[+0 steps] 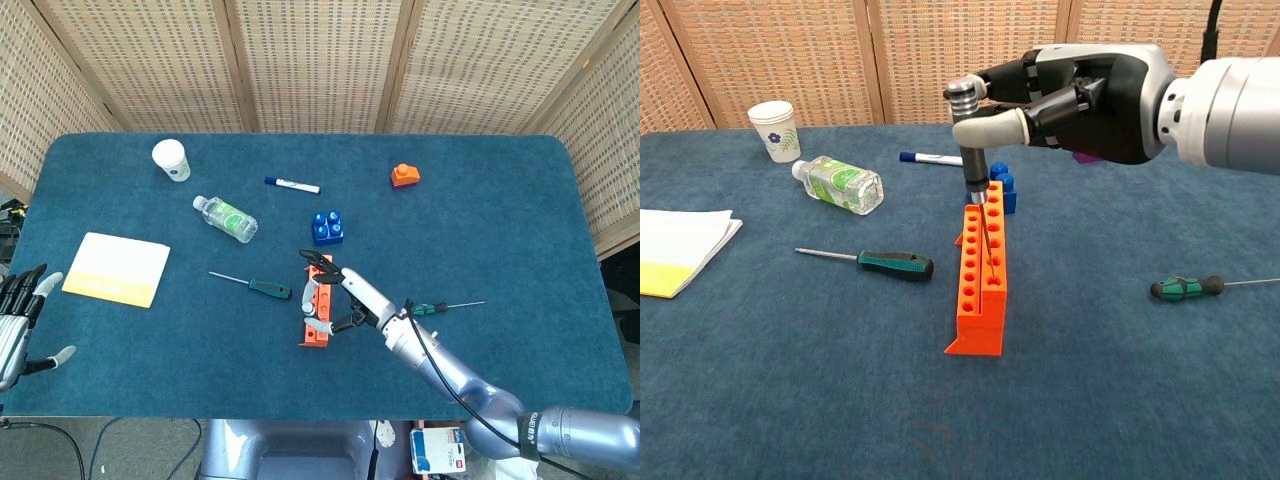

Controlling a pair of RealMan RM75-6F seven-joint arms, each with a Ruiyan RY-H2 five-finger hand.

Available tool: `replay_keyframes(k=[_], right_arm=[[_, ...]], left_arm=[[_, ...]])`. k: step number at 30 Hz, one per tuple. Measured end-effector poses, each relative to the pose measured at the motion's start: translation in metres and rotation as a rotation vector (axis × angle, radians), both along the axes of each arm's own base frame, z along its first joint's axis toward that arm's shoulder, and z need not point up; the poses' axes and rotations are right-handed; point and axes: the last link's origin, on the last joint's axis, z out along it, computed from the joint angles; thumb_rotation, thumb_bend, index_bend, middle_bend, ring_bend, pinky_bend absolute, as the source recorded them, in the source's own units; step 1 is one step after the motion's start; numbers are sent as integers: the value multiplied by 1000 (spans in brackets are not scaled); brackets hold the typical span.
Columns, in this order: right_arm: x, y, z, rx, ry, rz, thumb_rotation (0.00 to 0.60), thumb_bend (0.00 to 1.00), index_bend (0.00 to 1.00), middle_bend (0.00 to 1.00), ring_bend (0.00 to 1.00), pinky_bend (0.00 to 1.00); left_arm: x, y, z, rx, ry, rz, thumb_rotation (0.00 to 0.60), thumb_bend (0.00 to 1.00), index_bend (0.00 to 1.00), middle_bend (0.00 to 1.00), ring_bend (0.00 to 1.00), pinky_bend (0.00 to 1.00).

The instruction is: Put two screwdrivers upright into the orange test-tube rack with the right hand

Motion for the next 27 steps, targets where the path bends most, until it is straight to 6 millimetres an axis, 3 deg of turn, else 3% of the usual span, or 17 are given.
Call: replay_keyframes(k=[27], right_arm=[[-4, -2, -12, -6, 26, -2, 600, 432, 604, 0, 0, 0]], left_arm=[[0, 1, 2, 1, -8, 2, 600, 0, 0, 0, 0, 0]])
